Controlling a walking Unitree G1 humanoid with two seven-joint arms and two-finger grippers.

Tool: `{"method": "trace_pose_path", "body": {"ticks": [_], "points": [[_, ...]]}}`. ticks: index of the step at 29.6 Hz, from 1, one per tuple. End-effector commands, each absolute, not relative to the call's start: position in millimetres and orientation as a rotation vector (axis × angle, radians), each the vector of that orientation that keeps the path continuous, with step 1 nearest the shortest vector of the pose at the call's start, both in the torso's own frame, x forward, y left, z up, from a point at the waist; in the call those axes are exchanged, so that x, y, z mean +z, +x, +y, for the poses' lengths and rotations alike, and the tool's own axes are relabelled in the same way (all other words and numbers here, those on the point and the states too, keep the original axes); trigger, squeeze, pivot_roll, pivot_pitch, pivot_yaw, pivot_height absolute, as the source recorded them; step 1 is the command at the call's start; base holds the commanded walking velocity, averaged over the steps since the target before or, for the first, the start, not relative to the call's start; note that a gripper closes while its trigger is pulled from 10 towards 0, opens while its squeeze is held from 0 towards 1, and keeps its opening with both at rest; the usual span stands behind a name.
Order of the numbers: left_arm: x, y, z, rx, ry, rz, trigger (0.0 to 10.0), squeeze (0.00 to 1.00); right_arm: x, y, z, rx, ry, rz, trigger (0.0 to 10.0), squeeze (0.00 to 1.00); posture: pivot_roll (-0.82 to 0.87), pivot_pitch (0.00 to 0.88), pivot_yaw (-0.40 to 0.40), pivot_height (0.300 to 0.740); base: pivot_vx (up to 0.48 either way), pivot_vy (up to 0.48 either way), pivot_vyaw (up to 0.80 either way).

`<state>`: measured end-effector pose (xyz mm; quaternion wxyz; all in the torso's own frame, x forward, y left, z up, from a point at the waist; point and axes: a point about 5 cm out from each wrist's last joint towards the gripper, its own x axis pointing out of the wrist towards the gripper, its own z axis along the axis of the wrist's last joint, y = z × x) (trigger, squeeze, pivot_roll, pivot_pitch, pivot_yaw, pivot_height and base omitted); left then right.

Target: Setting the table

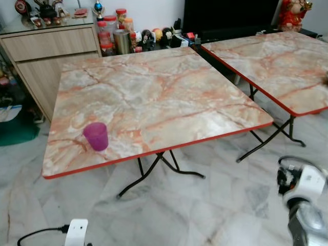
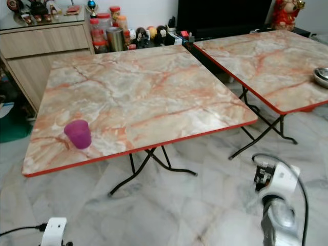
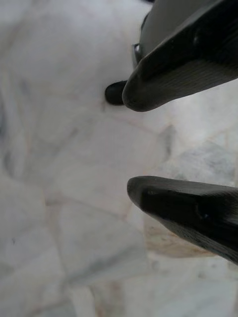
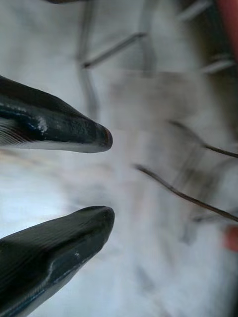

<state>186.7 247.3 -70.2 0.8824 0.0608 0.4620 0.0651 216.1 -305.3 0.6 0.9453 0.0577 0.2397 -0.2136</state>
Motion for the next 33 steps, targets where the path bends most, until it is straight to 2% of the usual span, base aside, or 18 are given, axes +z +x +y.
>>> {"method": "trace_pose_path", "body": {"ticks": [1,11,15,21,33], "points": [[-76.3,174.3,247.9,0.153,0.111,0.997,10.0,0.00,-8.8,215.7,-298.7,-0.428,0.160,0.504,10.0,0.00,0.05,0.000,0.006,0.740,0.000,0.000,0.00],[-76.9,171.7,249.3,0.161,0.112,0.994,10.0,0.00,-41.2,195.0,-290.7,-0.463,0.220,0.656,10.0,0.00,0.07,0.000,0.011,0.740,0.000,0.000,0.00],[-77.5,170.0,249.6,0.161,0.111,0.995,10.0,0.00,-61.0,173.7,-281.2,-0.452,0.210,0.779,10.0,0.00,0.09,0.000,0.005,0.740,0.000,0.000,0.00],[-78.0,168.7,249.8,0.157,0.113,0.998,10.0,0.00,-74.5,153.0,-274.7,-0.482,0.267,0.846,10.0,0.00,0.08,0.000,0.001,0.740,0.040,0.000,0.64],[-77.0,171.2,249.8,0.160,0.115,0.995,10.0,0.00,-80.0,144.4,-271.2,-0.475,0.253,0.895,10.0,0.00,0.08,0.000,0.003,0.740,0.255,0.000,0.00]]}}
